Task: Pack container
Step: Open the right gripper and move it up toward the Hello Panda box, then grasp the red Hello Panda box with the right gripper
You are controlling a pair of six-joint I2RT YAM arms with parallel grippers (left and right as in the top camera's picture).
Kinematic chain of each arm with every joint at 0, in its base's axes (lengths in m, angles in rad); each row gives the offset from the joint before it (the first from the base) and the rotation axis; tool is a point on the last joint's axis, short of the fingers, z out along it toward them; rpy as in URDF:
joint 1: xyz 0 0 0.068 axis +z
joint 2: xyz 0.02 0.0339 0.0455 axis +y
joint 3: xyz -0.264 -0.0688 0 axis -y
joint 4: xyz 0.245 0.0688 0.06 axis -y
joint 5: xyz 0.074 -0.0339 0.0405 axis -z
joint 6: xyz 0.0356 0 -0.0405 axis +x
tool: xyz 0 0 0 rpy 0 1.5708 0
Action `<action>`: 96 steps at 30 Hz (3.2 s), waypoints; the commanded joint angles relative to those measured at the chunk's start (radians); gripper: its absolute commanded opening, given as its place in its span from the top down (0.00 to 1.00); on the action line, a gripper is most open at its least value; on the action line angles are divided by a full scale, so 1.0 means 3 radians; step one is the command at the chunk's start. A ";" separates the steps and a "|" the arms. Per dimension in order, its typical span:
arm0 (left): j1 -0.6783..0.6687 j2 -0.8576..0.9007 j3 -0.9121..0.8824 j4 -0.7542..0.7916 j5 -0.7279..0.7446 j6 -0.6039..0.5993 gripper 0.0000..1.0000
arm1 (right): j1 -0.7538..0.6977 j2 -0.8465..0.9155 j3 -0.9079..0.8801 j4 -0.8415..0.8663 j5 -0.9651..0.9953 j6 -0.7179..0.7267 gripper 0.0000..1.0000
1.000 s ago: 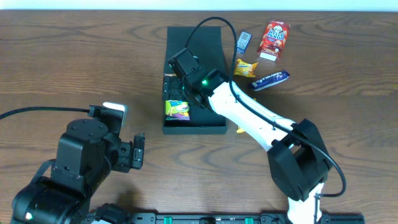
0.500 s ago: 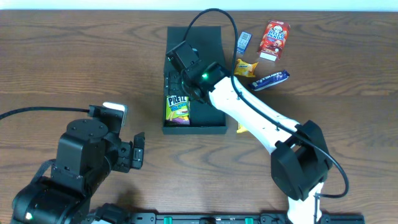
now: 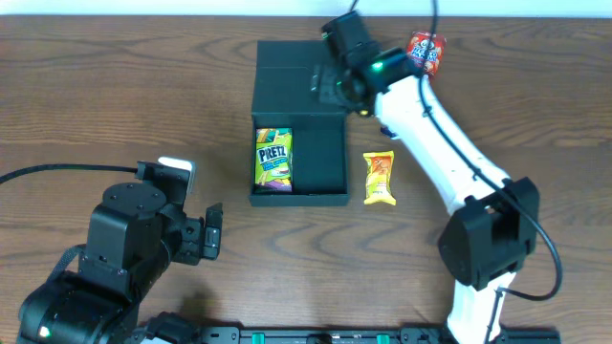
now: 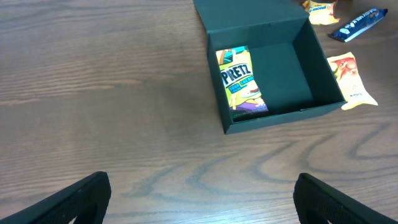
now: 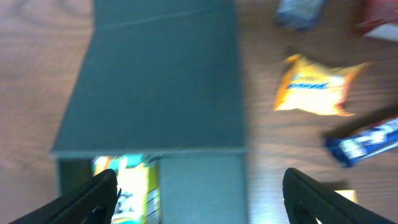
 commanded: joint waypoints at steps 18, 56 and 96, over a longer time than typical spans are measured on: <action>0.0005 0.0000 -0.0013 -0.0010 -0.0032 -0.0014 0.05 | -0.0935 0.0033 0.0065 0.0098 0.0183 -0.0276 0.01; 0.0005 0.0000 -0.0013 -0.0010 -0.0032 -0.0014 0.05 | -0.1344 0.1616 0.1488 0.0731 0.0247 -0.0118 0.01; 0.0005 0.0000 -0.0013 -0.0010 -0.0031 -0.0014 0.05 | -0.1339 0.1966 0.1483 0.0340 0.0281 -0.0165 0.01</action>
